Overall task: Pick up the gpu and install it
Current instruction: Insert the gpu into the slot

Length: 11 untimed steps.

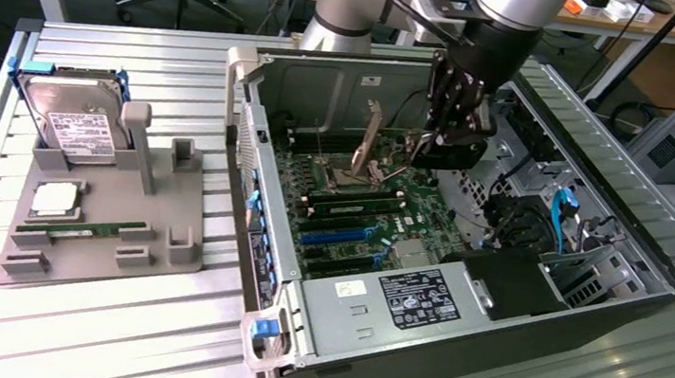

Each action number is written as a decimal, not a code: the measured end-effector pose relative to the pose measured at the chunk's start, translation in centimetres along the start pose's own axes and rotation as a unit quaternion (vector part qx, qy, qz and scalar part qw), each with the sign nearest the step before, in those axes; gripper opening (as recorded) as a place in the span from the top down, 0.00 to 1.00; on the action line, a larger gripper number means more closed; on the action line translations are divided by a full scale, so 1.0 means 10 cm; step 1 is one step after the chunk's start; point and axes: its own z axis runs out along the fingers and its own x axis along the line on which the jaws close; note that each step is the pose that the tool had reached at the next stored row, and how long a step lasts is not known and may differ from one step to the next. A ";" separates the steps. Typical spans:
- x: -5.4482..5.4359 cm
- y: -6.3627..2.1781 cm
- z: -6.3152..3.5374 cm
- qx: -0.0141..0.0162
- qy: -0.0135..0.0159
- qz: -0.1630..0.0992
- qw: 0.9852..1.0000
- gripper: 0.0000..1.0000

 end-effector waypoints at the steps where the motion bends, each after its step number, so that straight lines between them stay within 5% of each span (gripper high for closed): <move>1: 0.01 0.005 0.001 0.000 0.000 0.000 1.000 0.73; 11: 0.09 0.039 0.013 0.000 0.000 0.000 1.000 0.73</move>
